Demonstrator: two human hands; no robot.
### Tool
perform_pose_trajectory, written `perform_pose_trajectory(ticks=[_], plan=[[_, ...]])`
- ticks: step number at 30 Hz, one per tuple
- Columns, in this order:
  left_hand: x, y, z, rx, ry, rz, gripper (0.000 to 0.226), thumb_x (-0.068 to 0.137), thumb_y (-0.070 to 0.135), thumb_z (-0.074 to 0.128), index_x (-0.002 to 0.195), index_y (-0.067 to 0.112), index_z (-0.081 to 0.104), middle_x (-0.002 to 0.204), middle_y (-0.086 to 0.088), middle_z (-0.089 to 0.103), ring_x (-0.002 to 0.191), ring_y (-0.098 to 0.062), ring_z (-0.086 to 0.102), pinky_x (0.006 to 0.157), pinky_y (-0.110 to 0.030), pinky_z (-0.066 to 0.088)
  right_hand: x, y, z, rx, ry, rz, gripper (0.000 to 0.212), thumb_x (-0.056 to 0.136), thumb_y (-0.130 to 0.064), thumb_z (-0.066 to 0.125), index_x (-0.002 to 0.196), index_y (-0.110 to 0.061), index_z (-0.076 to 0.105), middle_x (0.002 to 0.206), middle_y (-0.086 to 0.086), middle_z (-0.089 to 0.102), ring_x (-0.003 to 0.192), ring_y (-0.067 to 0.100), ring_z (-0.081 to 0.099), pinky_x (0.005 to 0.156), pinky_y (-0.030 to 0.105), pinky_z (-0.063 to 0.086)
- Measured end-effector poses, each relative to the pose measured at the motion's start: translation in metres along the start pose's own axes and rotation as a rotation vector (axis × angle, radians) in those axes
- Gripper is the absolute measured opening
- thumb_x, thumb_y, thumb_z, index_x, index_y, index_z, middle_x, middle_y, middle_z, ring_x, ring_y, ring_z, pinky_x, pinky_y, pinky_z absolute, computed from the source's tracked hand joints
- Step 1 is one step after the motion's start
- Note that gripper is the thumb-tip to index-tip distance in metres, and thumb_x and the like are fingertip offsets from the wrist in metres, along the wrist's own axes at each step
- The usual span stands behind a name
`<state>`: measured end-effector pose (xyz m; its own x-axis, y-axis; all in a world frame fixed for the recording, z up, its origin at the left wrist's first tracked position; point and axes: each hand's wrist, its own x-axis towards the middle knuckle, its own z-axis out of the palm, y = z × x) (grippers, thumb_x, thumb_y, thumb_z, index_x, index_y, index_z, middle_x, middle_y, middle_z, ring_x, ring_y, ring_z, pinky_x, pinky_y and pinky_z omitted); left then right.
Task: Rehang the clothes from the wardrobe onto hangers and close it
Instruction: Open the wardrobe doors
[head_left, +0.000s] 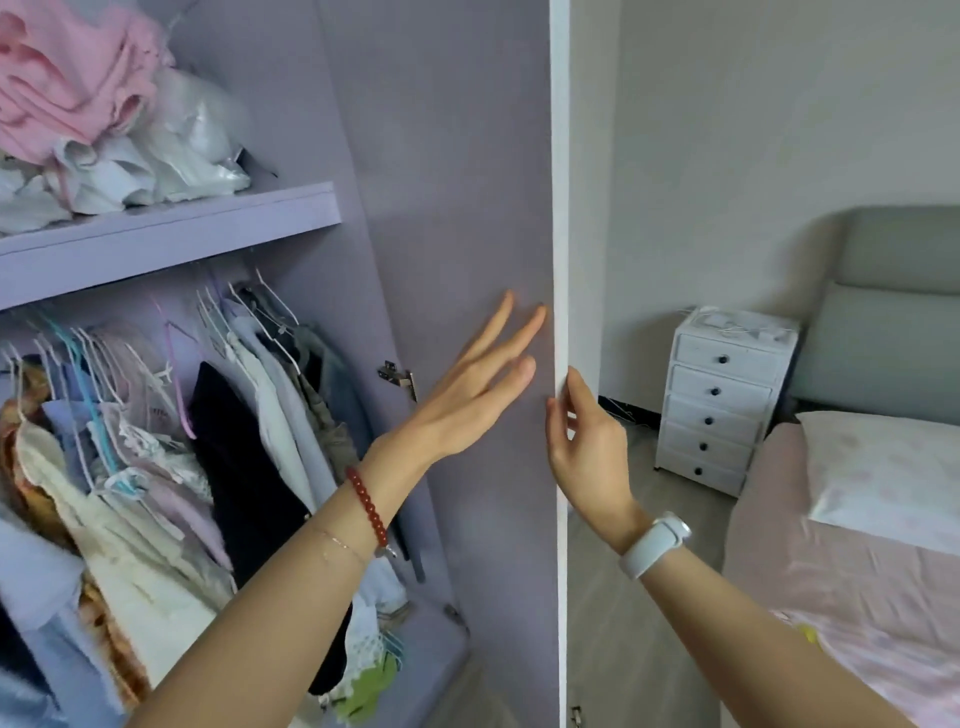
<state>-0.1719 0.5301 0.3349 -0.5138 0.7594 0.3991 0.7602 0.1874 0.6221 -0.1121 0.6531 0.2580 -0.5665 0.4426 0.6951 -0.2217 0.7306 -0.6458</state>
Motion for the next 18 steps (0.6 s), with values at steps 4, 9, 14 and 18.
perform_pose_trajectory(ticks=[4, 9, 14, 18], plan=[[0.037, -0.005, 0.028, 0.109, 0.039, 0.014, 0.045, 0.098, 0.040, 0.029, 0.141, 0.043, 0.018, 0.153, 0.022, -0.010, 0.141, -0.001, -0.002, 0.117, -0.033, 0.012, 0.023, 0.029, -0.012, -0.045, 0.062, 0.004, 0.006, 0.093, -0.011, 0.043, 0.092, -0.008, 0.048, 0.056, -0.010, 0.039, 0.045, 0.016, 0.037, 0.051, 0.035, 0.039], [0.069, -0.013, 0.044, 0.275, 0.073, 0.035, 0.049, 0.099, 0.032, 0.036, 0.144, 0.038, 0.018, 0.154, 0.016, -0.008, 0.141, -0.007, -0.002, 0.111, -0.027, 0.009, 0.043, 0.052, -0.020, -0.047, 0.076, 0.085, 0.013, 0.093, -0.011, 0.040, 0.099, -0.014, 0.050, 0.054, -0.013, 0.040, 0.049, 0.018, 0.041, 0.053, 0.030, 0.036], [0.072, -0.026, 0.041, 0.335, 0.183, 0.058, 0.050, 0.097, 0.026, 0.042, 0.144, 0.029, 0.026, 0.155, 0.008, 0.011, 0.140, -0.010, 0.012, 0.109, -0.028, 0.019, 0.040, 0.048, -0.027, -0.044, 0.086, 0.007, 0.046, 0.088, -0.002, 0.041, 0.134, -0.005, 0.042, 0.133, 0.009, 0.050, 0.122, 0.023, 0.046, 0.104, 0.030, 0.035], [0.055, -0.056, 0.022, 0.411, 0.327, 0.013, 0.045, 0.094, 0.018, 0.047, 0.139, 0.021, 0.040, 0.149, 0.000, 0.029, 0.136, -0.015, 0.025, 0.106, -0.026, 0.022, 0.043, 0.030, -0.016, -0.133, 0.105, -0.313, 0.048, 0.085, -0.007, 0.042, 0.133, -0.005, 0.041, 0.136, 0.015, 0.044, 0.126, 0.022, 0.037, 0.106, 0.028, 0.028]])
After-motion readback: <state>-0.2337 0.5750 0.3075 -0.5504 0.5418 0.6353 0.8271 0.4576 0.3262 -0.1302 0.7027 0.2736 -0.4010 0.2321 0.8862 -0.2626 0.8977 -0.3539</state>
